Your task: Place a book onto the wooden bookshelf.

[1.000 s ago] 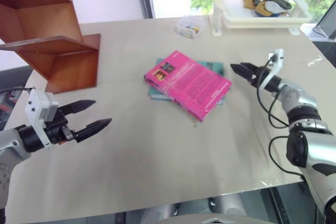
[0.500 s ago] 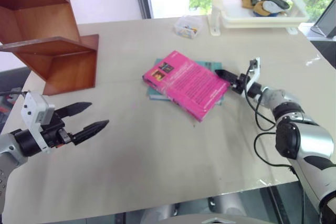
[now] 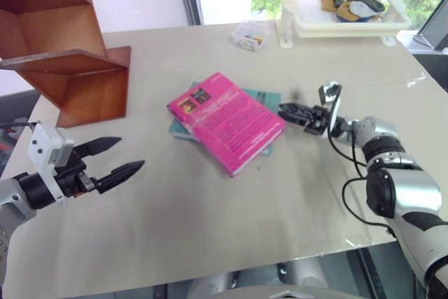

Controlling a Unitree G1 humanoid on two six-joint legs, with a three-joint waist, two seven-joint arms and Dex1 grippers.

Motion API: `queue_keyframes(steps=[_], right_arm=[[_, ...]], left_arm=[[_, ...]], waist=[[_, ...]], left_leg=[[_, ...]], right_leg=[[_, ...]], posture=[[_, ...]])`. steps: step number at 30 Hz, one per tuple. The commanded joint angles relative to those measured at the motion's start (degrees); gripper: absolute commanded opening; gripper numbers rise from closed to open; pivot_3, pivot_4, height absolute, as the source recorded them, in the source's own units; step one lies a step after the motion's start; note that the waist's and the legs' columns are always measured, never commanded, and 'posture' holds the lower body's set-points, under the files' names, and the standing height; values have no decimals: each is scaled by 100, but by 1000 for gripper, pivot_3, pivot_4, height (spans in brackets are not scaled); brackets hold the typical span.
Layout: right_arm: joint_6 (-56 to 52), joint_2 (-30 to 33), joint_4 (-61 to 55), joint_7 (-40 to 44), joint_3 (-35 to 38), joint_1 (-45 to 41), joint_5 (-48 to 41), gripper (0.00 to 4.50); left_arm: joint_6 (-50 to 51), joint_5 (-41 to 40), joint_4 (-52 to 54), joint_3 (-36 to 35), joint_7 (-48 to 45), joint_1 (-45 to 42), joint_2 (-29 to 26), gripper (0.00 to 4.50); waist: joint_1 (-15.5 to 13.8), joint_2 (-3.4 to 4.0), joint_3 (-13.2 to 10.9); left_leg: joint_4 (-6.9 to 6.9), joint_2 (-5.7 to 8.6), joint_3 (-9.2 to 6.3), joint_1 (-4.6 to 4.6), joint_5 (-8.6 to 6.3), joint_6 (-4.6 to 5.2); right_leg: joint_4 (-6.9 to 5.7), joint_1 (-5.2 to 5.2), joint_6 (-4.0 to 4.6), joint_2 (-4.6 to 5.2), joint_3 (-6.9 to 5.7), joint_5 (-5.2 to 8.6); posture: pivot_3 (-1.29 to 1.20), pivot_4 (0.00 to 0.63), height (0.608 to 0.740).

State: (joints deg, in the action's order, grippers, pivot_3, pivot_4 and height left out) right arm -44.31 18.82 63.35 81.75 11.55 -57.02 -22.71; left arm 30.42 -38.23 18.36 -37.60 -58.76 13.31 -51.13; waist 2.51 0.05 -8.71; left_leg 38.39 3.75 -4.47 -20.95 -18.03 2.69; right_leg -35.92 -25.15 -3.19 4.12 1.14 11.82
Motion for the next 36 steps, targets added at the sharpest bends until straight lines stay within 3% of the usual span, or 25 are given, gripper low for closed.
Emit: queue_keyframes(steps=[1, 7, 14, 20, 25, 29, 36], right_arm=[[-223, -192, -606, 141, -119, 132, -155, 4500], [-223, -172, -1074, -110, -153, 456, -143, 4500], [196, 624, -1915, -30, -278, 1149, -2, 4500], [1268, 1434, -3247, 253, -419, 2207, 121, 4500], [1860, 2403, -5229, 318, 329, 3313, -247, 4500], [1496, 2881, -6474, 112, 774, 3831, -768, 4500], [800, 3307, -8103, -540, 1515, 4543, -1615, 4500]], left_arm=[[-82, 45, -12, -39, -37, -80, -103, 4464], [28, 3, 16, -3, -68, -112, -106, 4464], [546, -422, 354, -144, 27, 297, 94, 4464], [601, -545, 432, -73, 122, 390, 286, 4464], [1013, -827, 250, 507, 533, 174, 755, 4464], [1329, -1007, 8, 820, 696, -19, 1031, 4464], [2561, -2512, -939, 1037, 1305, -1295, 1878, 4464]], waist=[[3, 0, 0], [-6, 0, 0], [-26, 0, 0], [-35, 2, 2], [-100, 22, 7], [-166, 5, 17], [-253, -13, 31]], left_leg=[[0, 0, 1, 0, 0, 0], [1, 1, 0, 0, 1, -1], [1, 7, -3, -6, 0, 0], [2, 1, -2, 0, 2, -4], [2, 3, 3, 5, 2, -3], [3, -4, 4, 8, 2, -3], [27, -3, -19, 22, 1, -3]], right_leg=[[-1, -1, 0, 0, -1, 0], [-4, -3, 0, 0, -7, 0], [0, -4, -1, 5, -14, 0], [-4, 0, 0, 3, -12, 0], [-4, 2, 2, 5, -6, -3], [-4, 2, 3, -4, -8, -3], [-5, 37, 3, 2, -15, -4]], posture=[[0, 150, 740], [0, 150, 740], [0, 150, 740], [0, 150, 740], [0, 150, 740], [0, 150, 740], [0, 150, 740]])
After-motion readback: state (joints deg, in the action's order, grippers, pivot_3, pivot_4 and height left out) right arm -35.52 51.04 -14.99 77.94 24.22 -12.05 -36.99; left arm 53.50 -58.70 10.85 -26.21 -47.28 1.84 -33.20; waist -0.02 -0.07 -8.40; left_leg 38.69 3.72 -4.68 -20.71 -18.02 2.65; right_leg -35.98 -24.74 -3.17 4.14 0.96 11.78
